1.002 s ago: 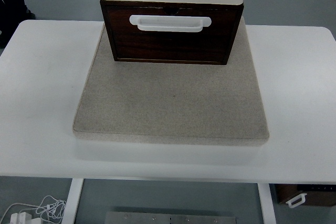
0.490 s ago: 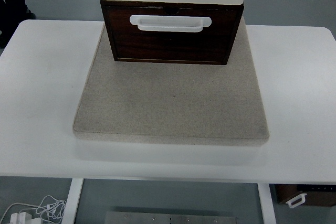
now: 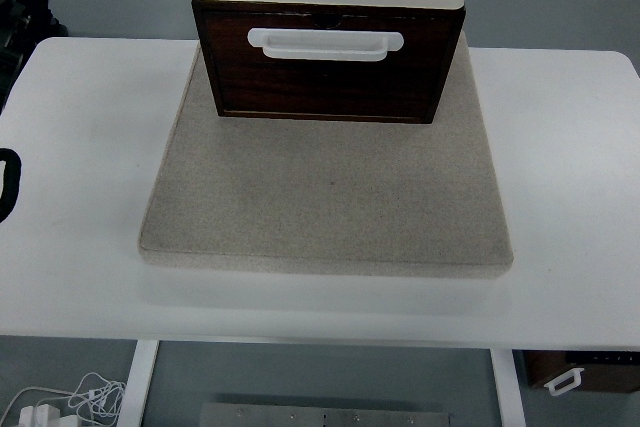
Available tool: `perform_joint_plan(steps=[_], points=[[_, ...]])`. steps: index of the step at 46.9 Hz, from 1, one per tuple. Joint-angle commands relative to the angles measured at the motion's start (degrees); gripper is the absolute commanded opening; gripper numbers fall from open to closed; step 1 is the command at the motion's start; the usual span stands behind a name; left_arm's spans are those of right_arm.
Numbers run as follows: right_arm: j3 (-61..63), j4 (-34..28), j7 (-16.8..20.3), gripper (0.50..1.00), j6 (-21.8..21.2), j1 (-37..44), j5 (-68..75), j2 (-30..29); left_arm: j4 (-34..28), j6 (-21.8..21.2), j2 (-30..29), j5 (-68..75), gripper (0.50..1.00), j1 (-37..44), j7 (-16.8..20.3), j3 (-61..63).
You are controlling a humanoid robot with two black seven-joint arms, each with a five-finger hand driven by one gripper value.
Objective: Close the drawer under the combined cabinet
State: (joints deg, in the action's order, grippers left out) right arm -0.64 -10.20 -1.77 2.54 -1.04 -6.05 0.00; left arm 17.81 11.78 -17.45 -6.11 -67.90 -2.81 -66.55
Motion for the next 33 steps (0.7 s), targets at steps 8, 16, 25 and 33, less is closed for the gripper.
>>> perform_joint_plan(steps=[8, 16, 25, 33], points=[[0.02, -0.26, 0.01, 0.952, -0.08, -0.10, -0.10, 0.00, -0.84, 2.28, 1.02, -1.18, 1.000, 3.65, -0.53, -0.42], [0.02, -0.43, -0.34, 0.952, -0.08, -0.10, -0.10, 0.00, -1.37, 3.16, 1.19, -4.35, 1.000, 5.06, -1.06, -0.16], [0.02, -0.43, -0.43, 0.952, -0.08, -0.19, -0.10, 0.00, -1.28, 3.87, 2.95, -4.35, 1.000, 6.20, -1.15, -0.07], [0.02, -0.43, -0.43, 0.952, -0.08, -0.28, -0.10, 0.00, -1.28, 4.13, 4.01, -4.35, 1.000, 6.29, -1.06, -0.16]])
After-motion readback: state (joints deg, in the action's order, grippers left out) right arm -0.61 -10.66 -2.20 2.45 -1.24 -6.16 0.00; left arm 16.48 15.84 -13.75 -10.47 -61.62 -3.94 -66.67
